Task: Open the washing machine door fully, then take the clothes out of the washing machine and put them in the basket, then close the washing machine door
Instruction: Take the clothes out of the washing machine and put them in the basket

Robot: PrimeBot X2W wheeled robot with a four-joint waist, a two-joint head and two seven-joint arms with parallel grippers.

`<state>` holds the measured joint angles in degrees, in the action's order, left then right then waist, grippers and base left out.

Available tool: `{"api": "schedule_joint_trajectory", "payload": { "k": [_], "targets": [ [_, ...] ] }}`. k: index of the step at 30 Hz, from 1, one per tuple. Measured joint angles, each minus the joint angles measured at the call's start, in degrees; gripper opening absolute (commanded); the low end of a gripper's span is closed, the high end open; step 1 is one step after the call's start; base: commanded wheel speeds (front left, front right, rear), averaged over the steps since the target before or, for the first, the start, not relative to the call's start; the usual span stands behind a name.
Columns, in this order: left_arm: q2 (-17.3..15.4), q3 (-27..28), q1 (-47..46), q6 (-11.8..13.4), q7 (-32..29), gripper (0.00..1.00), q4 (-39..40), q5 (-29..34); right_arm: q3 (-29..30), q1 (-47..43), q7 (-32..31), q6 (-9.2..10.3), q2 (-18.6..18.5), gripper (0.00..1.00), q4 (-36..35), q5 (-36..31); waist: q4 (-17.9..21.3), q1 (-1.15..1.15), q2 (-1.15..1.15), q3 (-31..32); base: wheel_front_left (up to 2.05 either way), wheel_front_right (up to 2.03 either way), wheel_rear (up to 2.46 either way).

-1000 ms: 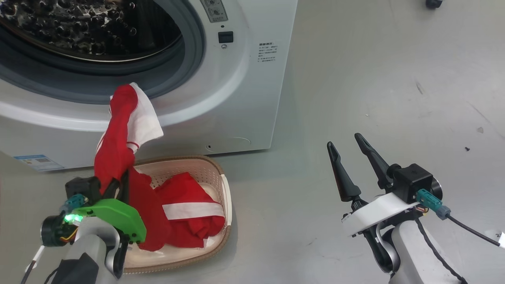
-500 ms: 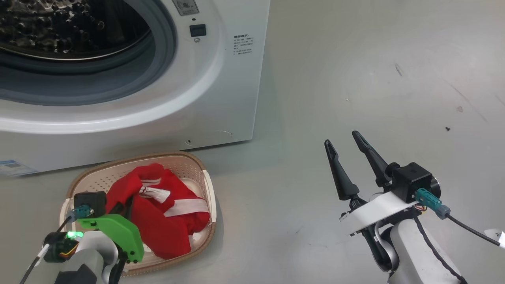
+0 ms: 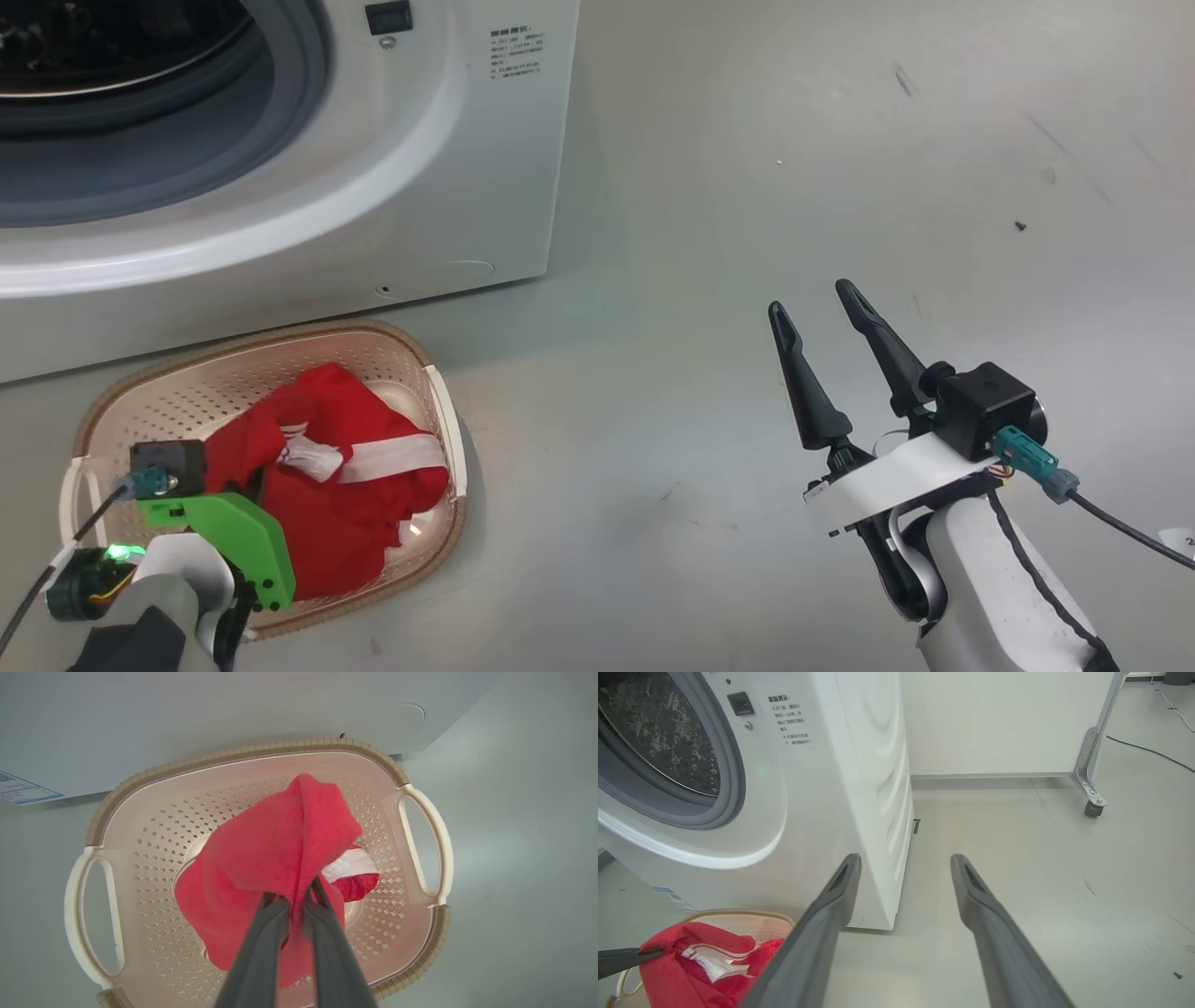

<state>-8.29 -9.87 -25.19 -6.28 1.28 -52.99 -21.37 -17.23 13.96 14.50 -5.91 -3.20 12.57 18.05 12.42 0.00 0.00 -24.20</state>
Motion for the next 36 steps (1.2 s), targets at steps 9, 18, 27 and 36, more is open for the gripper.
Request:
{"api": "schedule_joint_trajectory", "payload": {
  "k": [9,18,27,36],
  "targets": [
    [-0.91,0.69,-4.22,0.98,-1.67,0.0,-1.26,0.01,0.53,1.4,0.0,0.0,0.12,1.0,-1.16,0.08,2.25,0.0,0.0,-4.84,0.0,0.0,0.0],
    [-1.52,0.99,-5.93,1.68,-2.48,0.0,-4.27,0.0,1.97,2.28,0.0,0.09,0.4,1.0,-1.66,0.1,3.7,0.0,0.0,-8.55,0.0,0.0,0.0],
    [0.18,0.91,-6.58,1.61,-3.04,1.0,-6.26,-0.36,2.6,3.08,0.0,0.22,0.44,1.0,-1.67,0.16,3.06,0.0,0.0,-8.88,0.0,0.0,0.0],
    [0.58,0.77,-7.7,1.44,-2.16,1.0,-7.89,-0.36,3.2,3.11,0.0,0.49,0.43,1.0,-1.48,-0.04,1.08,0.0,0.0,-8.13,0.0,0.0,0.0]
  ]
}}
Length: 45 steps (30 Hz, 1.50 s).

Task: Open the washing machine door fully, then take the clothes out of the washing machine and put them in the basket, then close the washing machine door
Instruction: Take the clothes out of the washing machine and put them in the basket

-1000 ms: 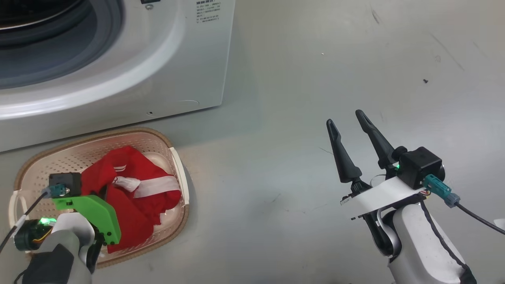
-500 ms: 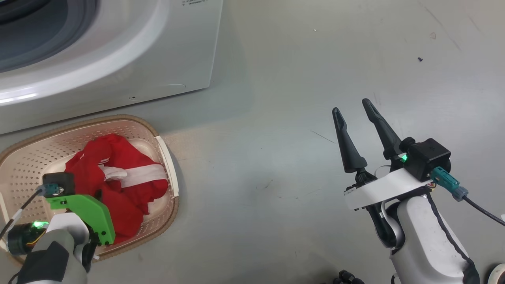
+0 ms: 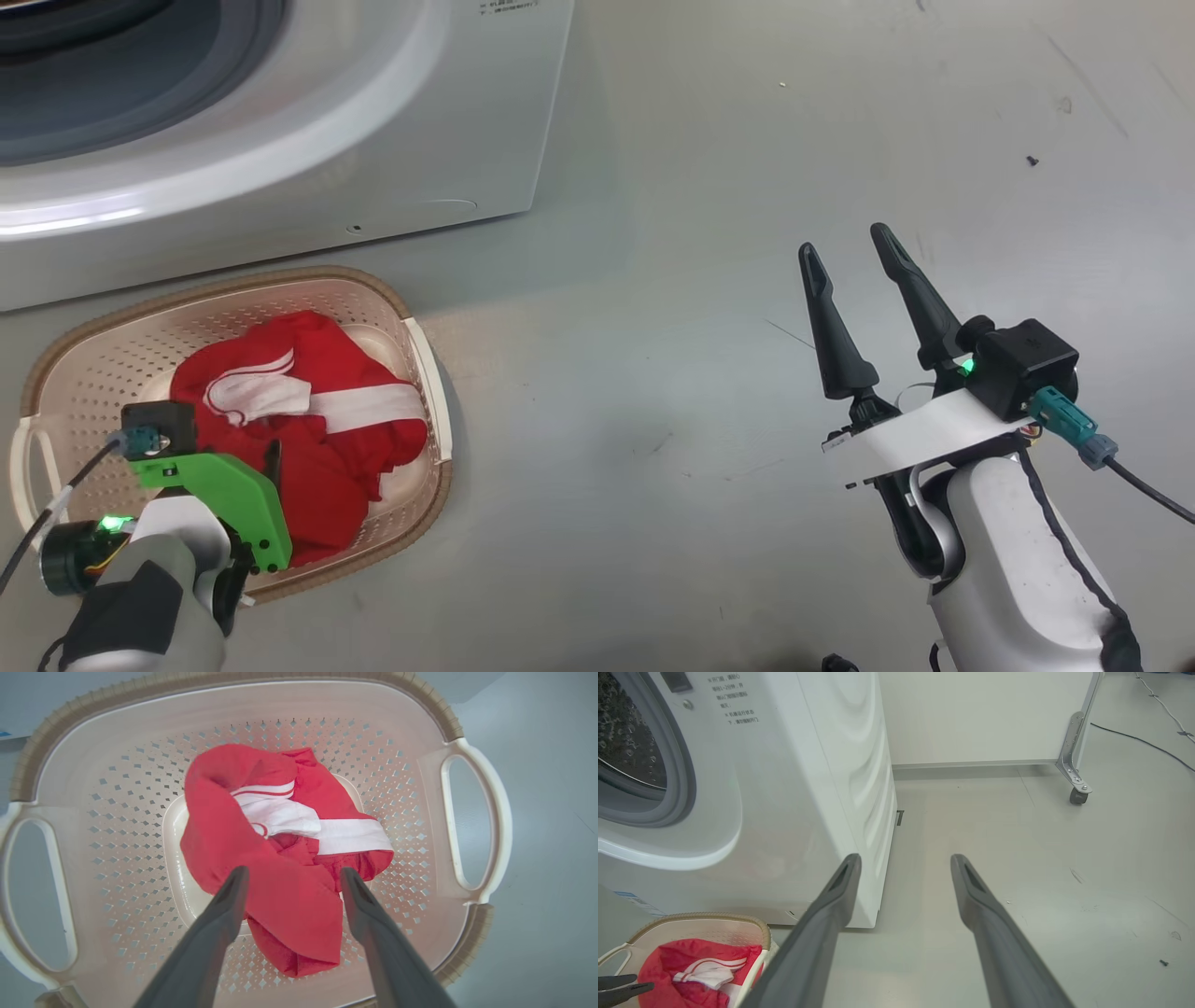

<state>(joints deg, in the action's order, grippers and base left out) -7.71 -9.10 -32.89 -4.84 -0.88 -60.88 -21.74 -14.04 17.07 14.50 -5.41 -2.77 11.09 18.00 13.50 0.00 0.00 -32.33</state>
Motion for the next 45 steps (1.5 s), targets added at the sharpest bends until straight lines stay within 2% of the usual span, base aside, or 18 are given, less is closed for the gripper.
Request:
{"api": "schedule_joint_trajectory", "payload": {
  "k": [10,25,45],
  "targets": [
    [1.31,-0.02,0.02,-0.51,3.75,1.0,-1.49,0.0,0.24,0.05,0.0,-0.05,-0.02,1.0,0.93,-0.62,-1.84,0.0,0.0,3.35,0.0,0.0,0.0],
    [2.93,-1.8,0.1,-1.76,13.71,1.0,2.31,0.01,2.07,-0.63,0.0,-0.4,-0.05,1.0,2.7,-0.87,-5.91,0.0,0.0,10.8,0.0,0.0,0.0],
    [4.02,-3.91,7.76,-2.29,15.17,1.0,10.69,0.1,2.31,-6.89,0.0,-0.57,-0.04,1.0,4.63,-1.04,-12.79,0.0,0.0,22.53,0.0,0.0,0.0]
  ]
}}
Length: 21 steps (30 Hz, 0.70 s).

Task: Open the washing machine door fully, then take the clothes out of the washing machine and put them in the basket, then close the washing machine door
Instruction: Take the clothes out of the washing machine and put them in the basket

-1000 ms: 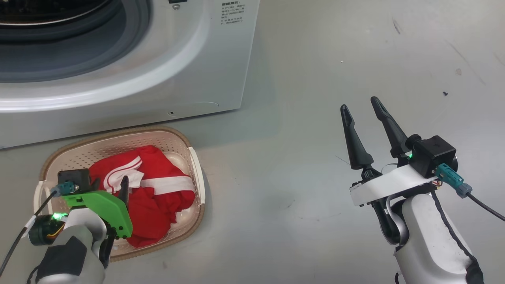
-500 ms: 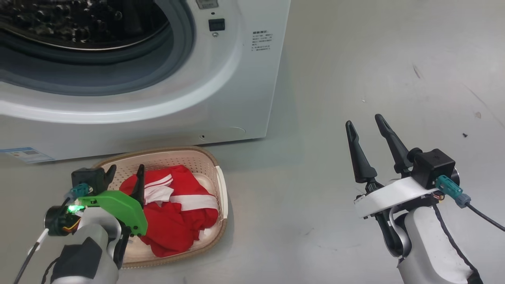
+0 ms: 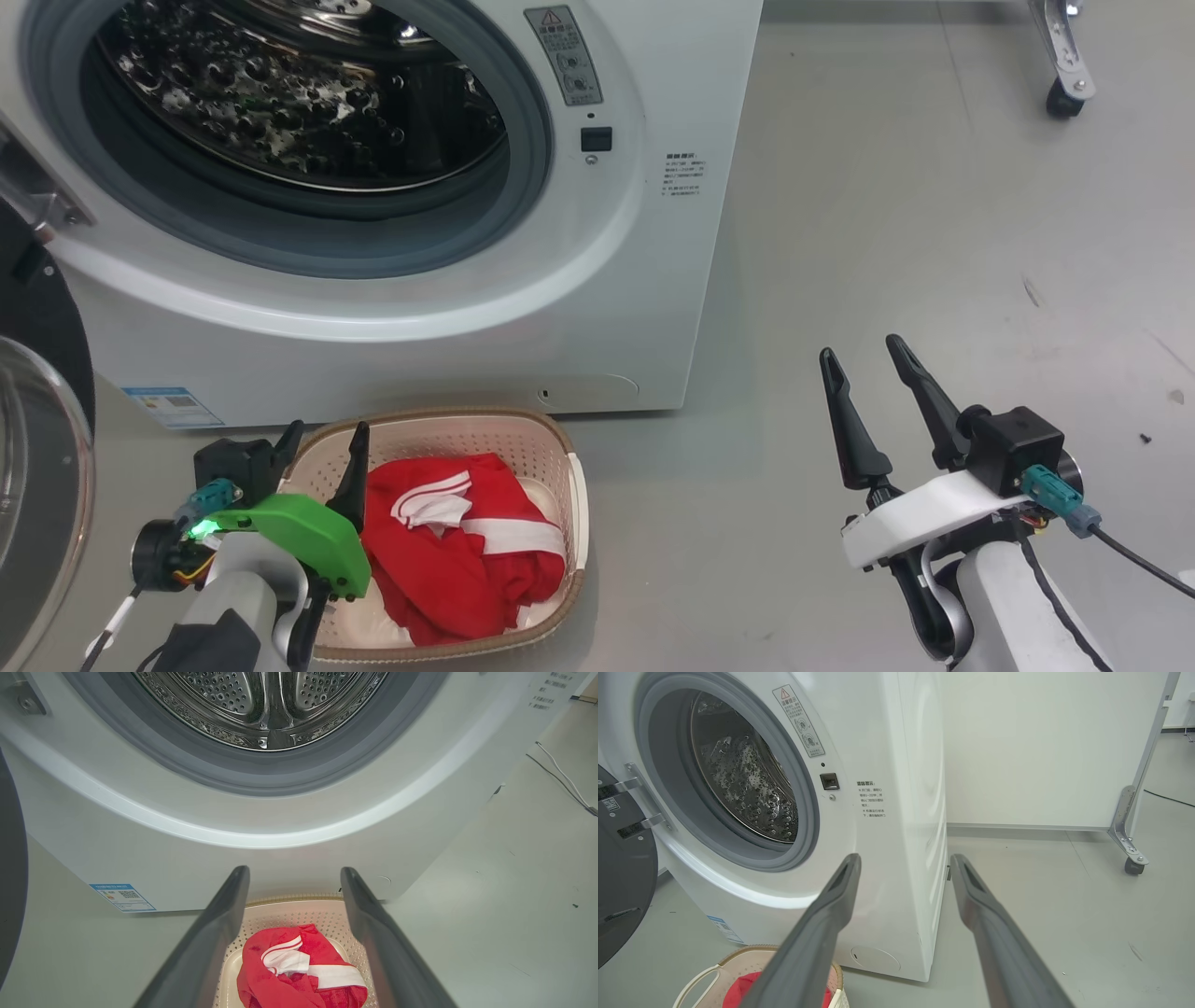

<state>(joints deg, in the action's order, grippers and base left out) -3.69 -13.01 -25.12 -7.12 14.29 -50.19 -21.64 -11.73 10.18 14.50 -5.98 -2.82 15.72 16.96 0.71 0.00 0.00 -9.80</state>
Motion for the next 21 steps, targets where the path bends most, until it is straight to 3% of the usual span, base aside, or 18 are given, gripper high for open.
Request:
{"api": "schedule_joint_trajectory", "payload": {
  "k": [11,21],
  "targets": [
    [-0.73,3.75,5.94,0.0,-0.01,1.0,12.22,-0.37,-0.56,-2.81,0.0,-0.01,0.01,1.0,0.26,0.03,-2.17,0.0,0.0,5.54,0.0,0.0,0.0],
    [-0.8,5.31,11.37,0.0,-0.01,1.0,20.74,-0.24,-0.3,-3.74,0.0,0.0,0.04,1.0,-0.57,0.04,-2.73,0.0,0.0,6.89,0.0,0.0,0.0]
  ]
}}
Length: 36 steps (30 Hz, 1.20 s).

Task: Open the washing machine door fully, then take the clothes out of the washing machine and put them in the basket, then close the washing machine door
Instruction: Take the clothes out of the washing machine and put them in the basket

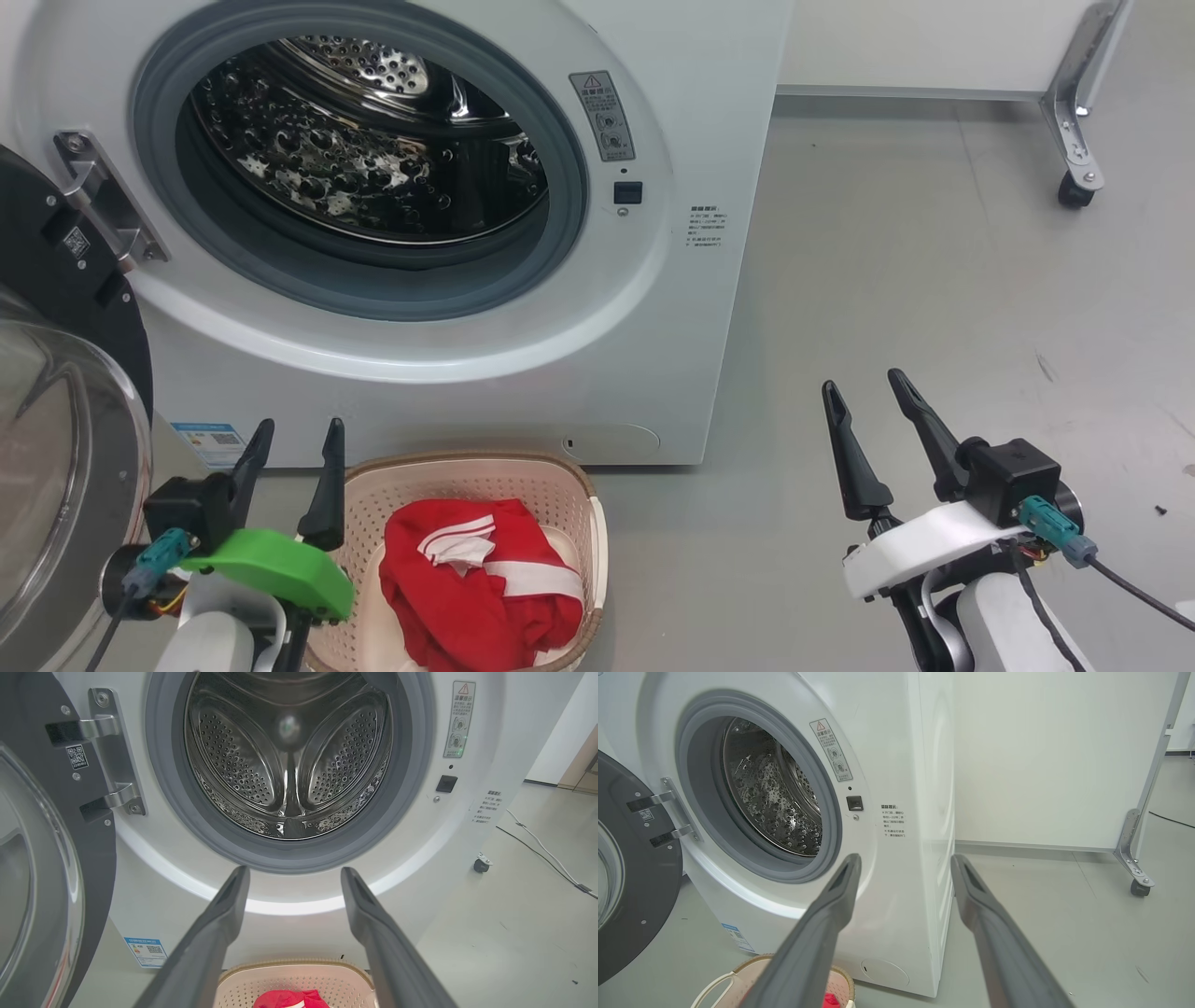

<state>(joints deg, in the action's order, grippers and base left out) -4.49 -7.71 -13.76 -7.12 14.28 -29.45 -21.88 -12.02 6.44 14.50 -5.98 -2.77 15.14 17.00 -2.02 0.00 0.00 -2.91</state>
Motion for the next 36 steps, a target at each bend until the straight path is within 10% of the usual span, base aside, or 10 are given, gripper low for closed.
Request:
{"api": "schedule_joint_trajectory", "payload": {
  "k": [36],
  "targets": [
    [0.47,0.1,11.51,-0.01,0.0,1.0,12.87,0.87,0.69,-1.29,0.0,0.69,0.03,1.0,-1.29,-0.03,0.3,0.0,0.0,0.54,0.0,0.0,0.0]
  ]
}}
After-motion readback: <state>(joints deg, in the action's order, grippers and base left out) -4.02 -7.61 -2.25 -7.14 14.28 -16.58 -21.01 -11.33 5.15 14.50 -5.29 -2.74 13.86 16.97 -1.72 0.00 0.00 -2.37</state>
